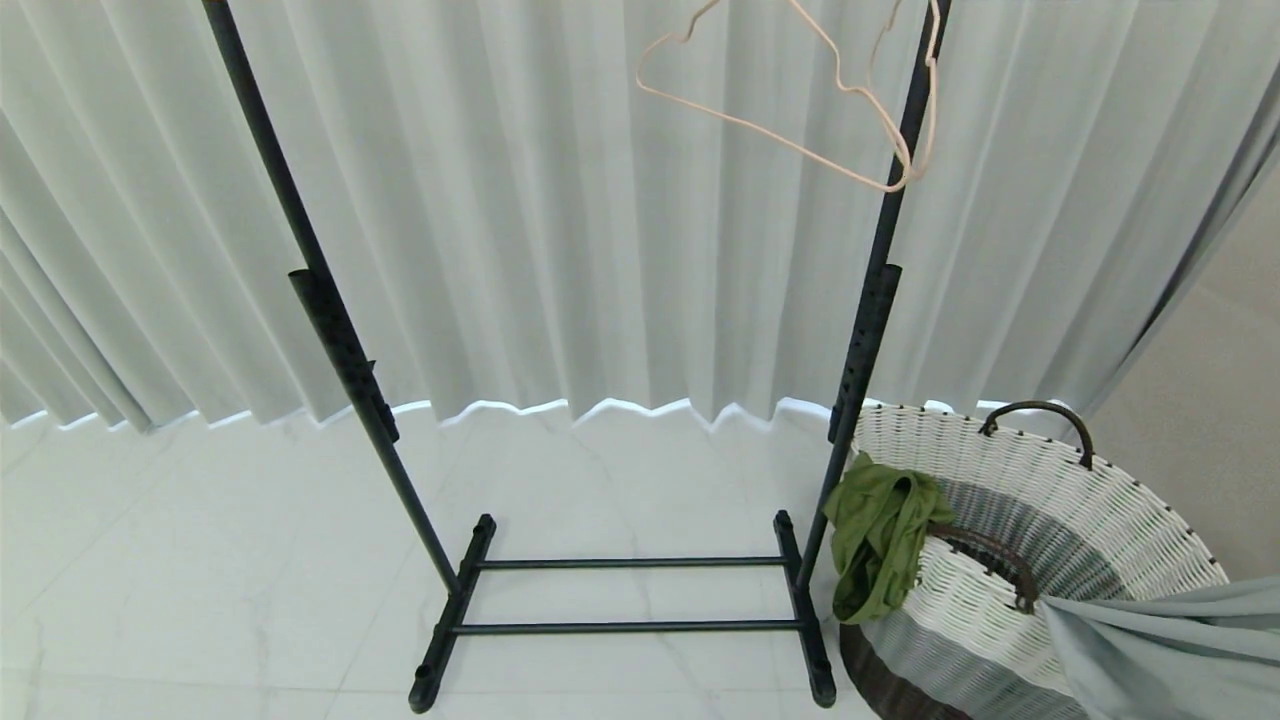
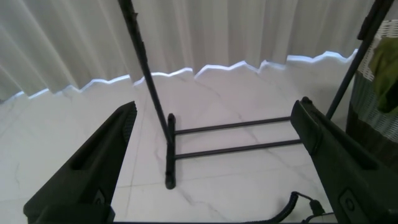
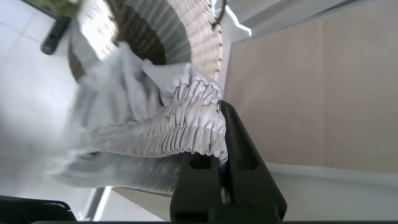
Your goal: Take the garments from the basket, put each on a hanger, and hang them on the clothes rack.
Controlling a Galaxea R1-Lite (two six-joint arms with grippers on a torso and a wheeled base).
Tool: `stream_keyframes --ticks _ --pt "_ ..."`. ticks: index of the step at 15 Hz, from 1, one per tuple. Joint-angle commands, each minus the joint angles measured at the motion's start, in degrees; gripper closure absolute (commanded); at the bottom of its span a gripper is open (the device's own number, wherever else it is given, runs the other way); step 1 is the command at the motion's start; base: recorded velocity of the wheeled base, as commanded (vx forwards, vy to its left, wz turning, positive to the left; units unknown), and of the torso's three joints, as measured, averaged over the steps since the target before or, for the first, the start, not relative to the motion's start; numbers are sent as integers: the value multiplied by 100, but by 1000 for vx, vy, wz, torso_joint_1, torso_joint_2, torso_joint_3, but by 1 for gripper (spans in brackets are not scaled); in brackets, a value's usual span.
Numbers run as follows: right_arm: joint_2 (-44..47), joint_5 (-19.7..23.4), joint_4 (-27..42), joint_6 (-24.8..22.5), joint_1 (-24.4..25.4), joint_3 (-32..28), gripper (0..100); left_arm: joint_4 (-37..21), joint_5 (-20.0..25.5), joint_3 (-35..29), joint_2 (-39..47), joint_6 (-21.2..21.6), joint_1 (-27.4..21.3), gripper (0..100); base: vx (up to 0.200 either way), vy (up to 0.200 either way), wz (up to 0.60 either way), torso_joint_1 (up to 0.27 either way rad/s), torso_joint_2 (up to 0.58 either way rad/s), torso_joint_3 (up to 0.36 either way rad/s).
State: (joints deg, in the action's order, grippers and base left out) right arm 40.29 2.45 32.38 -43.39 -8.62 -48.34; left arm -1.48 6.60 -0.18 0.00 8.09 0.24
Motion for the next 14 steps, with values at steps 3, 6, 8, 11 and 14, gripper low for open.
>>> stream_keyframes --ticks 3,6,8,11,14 --pt "23 10 5 -3 1 0 100 -2 0 1 0 -1 2 0 0 133 0 0 2 2" --pt "40 36 32 32 71 -185 100 -2 0 -8 0 -45 2 0 0 0 0 0 0 0" --pt "155 115 243 217 168 -554 100 -2 0 1 0 -45 2 0 0 0 0 0 0 0" --pt "348 388 1113 630 598 -1415 100 -2 0 1 0 -18 2 0 0 0 0 0 0 0" --pt "559 608 1403 1175 1205 -1960 100 42 0 9 0 -45 2 0 0 0 0 0 0 0"
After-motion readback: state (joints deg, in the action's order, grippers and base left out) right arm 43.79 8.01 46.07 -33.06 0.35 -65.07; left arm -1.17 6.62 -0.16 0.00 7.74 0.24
